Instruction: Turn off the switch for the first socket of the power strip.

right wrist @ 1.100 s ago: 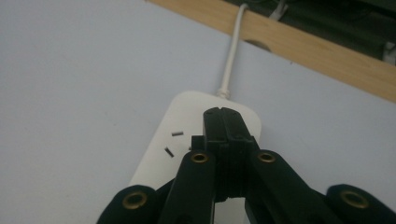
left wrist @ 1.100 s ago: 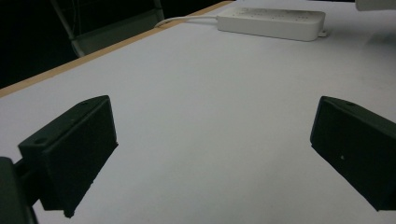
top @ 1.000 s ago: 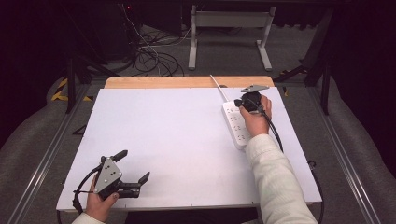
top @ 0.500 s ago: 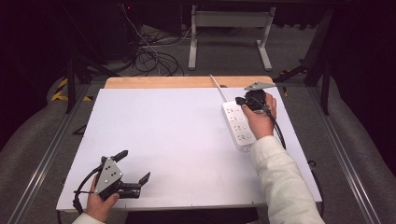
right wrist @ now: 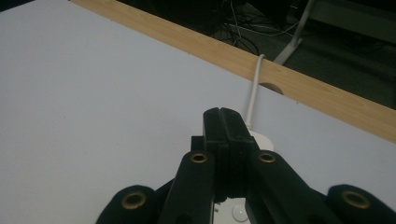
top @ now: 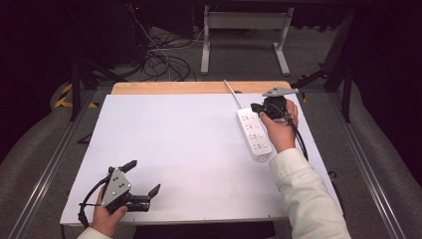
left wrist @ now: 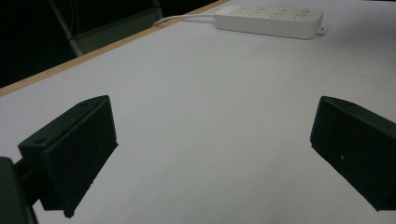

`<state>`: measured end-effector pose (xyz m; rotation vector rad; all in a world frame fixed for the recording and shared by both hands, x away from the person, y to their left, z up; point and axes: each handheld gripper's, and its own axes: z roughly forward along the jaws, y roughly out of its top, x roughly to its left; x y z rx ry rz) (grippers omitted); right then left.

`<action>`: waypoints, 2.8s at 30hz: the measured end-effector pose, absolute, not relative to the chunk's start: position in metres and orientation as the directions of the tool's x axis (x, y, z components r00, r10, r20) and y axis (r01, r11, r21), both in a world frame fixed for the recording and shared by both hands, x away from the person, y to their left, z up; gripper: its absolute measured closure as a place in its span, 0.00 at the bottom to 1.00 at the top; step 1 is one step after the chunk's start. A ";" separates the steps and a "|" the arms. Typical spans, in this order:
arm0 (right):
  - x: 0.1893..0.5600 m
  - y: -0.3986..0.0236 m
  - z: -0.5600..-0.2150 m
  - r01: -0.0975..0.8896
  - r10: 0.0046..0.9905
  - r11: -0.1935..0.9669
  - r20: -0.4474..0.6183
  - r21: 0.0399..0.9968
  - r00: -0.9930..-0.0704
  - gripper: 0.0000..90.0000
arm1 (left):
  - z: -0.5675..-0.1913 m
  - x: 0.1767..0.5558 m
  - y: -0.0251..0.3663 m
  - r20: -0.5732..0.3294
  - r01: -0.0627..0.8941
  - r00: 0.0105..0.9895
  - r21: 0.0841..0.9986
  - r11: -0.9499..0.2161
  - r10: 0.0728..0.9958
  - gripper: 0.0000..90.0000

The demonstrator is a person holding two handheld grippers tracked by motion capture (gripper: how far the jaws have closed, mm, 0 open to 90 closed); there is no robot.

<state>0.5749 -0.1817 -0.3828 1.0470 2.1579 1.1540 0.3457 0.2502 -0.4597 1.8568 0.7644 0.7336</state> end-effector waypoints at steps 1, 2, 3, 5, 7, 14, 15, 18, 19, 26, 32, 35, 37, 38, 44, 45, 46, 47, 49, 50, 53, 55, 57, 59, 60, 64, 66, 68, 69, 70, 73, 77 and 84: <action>0.573 -0.183 -0.381 0.401 0.801 0.349 -0.046 0.847 -0.597 1.00 | -0.459 0.346 0.251 0.157 0.188 0.621 0.921 -0.340 0.768 0.01; 0.571 -0.184 -0.380 0.404 0.801 0.340 -0.036 0.849 -0.598 1.00 | -0.459 0.345 0.251 0.154 0.189 0.622 0.922 -0.338 0.768 0.01; 0.568 -0.185 -0.378 0.402 0.796 0.335 -0.028 0.852 -0.604 0.97 | -0.459 0.345 0.250 0.151 0.190 0.622 0.923 -0.335 0.769 0.01; 0.562 -0.187 -0.374 0.403 0.797 0.315 -0.009 0.859 -0.603 0.93 | -0.459 0.345 0.250 0.157 0.187 0.622 0.922 -0.340 0.767 0.01; 0.555 -0.188 -0.369 0.394 0.787 0.308 0.000 0.866 -0.616 0.89 | -0.459 0.346 0.250 0.155 0.189 0.622 0.922 -0.339 0.768 0.01; 0.529 -0.191 -0.358 0.369 0.753 0.286 0.031 0.884 -0.657 0.59 | -0.460 0.345 0.250 0.154 0.192 0.620 0.921 -0.338 0.770 0.01; 0.526 -0.192 -0.357 0.373 0.752 0.281 0.038 0.884 -0.658 0.56 | -0.460 0.345 0.250 0.153 0.192 0.619 0.921 -0.338 0.770 0.01; 0.515 -0.193 -0.356 0.371 0.743 0.279 0.046 0.886 -0.668 0.47 | -0.460 0.345 0.249 0.158 0.189 0.620 0.921 -0.341 0.769 0.01; 0.511 -0.194 -0.356 0.373 0.740 0.277 0.051 0.886 -0.671 0.45 | -0.460 0.345 0.249 0.156 0.191 0.621 0.920 -0.341 0.768 0.01; 0.487 -0.199 -0.357 0.338 0.720 0.260 0.052 0.904 -0.692 0.31 | -0.460 0.345 0.249 0.155 0.191 0.620 0.921 -0.340 0.769 0.01; 0.468 -0.201 -0.368 0.336 0.702 0.278 0.048 0.900 -0.710 0.23 | -0.459 0.344 0.249 0.158 0.186 0.620 0.922 -0.339 0.768 0.01; 0.459 -0.202 -0.375 0.335 0.687 0.275 0.059 0.901 -0.725 0.23 | -0.459 0.344 0.248 0.152 0.188 0.621 0.924 -0.334 0.769 0.01; 0.453 -0.202 -0.380 0.332 0.674 0.264 0.073 0.905 -0.735 0.23 | -0.459 0.344 0.248 0.153 0.186 0.622 0.924 -0.335 0.768 0.01; 0.449 -0.203 -0.383 0.322 0.666 0.264 0.069 0.909 -0.743 0.23 | -0.459 0.344 0.248 0.154 0.186 0.622 0.923 -0.336 0.768 0.01; 0.435 -0.204 -0.402 0.301 0.631 0.227 0.095 0.926 -0.770 0.23 | -0.459 0.343 0.248 0.160 0.181 0.625 0.922 -0.341 0.764 0.01; 0.433 -0.204 -0.405 0.310 0.623 0.239 0.099 0.920 -0.776 0.23 | -0.459 0.343 0.248 0.160 0.181 0.625 0.922 -0.341 0.764 0.01; 0.432 -0.203 -0.408 0.317 0.617 0.244 0.105 0.917 -0.780 0.23 | -0.459 0.343 0.248 0.160 0.181 0.625 0.922 -0.342 0.764 0.01; 0.430 -0.202 -0.411 0.317 0.615 0.239 0.109 0.918 -0.781 0.23 | -0.459 0.343 0.249 0.160 0.180 0.626 0.922 -0.341 0.763 0.01; 0.426 -0.200 -0.416 0.314 0.608 0.244 0.108 0.918 -0.787 0.23 | -0.458 0.343 0.249 0.160 0.177 0.627 0.923 -0.340 0.762 0.01; 0.424 -0.199 -0.418 0.311 0.601 0.248 0.106 0.918 -0.792 0.23 | -0.458 0.343 0.249 0.161 0.177 0.628 0.923 -0.341 0.761 0.01; 0.420 -0.196 -0.425 0.299 0.587 0.254 0.099 0.920 -0.804 0.23 | -0.458 0.343 0.249 0.165 0.172 0.627 0.924 -0.342 0.761 0.01; 0.418 -0.196 -0.430 0.285 0.579 0.253 0.091 0.925 -0.810 0.23 | -0.458 0.343 0.249 0.165 0.171 0.628 0.924 -0.342 0.760 0.01; 0.417 -0.196 -0.437 0.281 0.572 0.248 0.093 0.927 -0.815 0.23 | -0.458 0.342 0.249 0.161 0.173 0.628 0.925 -0.339 0.761 0.01; 0.415 -0.197 -0.444 0.284 0.566 0.251 0.097 0.926 -0.819 0.23 | -0.458 0.342 0.249 0.161 0.173 0.629 0.925 -0.339 0.761 0.01; 0.414 -0.197 -0.448 0.283 0.563 0.255 0.096 0.925 -0.821 0.23 | -0.458 0.342 0.249 0.161 0.173 0.629 0.925 -0.339 0.761 0.01; 0.412 -0.200 -0.459 0.287 0.563 0.254 0.100 0.924 -0.821 0.23 | -0.457 0.342 0.249 0.152 0.177 0.630 0.926 -0.332 0.761 0.01; 0.411 -0.202 -0.463 0.284 0.565 0.261 0.093 0.923 -0.820 0.23 | -0.457 0.341 0.249 0.147 0.180 0.632 0.927 -0.329 0.761 0.01; 0.411 -0.203 -0.468 0.285 0.565 0.271 0.087 0.919 -0.820 0.23 | -0.457 0.340 0.249 0.152 0.178 0.643 0.924 -0.339 0.751 0.01; 0.410 -0.205 -0.471 0.285 0.567 0.279 0.082 0.917 -0.819 0.23 | -0.457 0.340 0.249 0.151 0.177 0.645 0.924 -0.339 0.749 0.01; 0.410 -0.206 -0.473 0.289 0.571 0.282 0.082 0.915 -0.817 0.23 | -0.457 0.340 0.249 0.147 0.181 0.648 0.923 -0.339 0.747 0.01; 0.407 -0.211 -0.479 0.306 0.580 0.272 0.099 0.912 -0.809 0.23 | -0.458 0.340 0.248 0.146 0.179 0.653 0.923 -0.339 0.743 0.01; 0.402 -0.212 -0.486 0.319 0.588 0.293 0.093 0.901 -0.804 0.24 | -0.457 0.339 0.248 0.147 0.178 0.654 0.923 -0.340 0.742 0.01; 0.398 -0.210 -0.493 0.343 0.630 0.291 0.090 0.893 -0.771 0.24 | -0.458 0.337 0.247 0.139 0.184 0.655 0.924 -0.336 0.743 0.01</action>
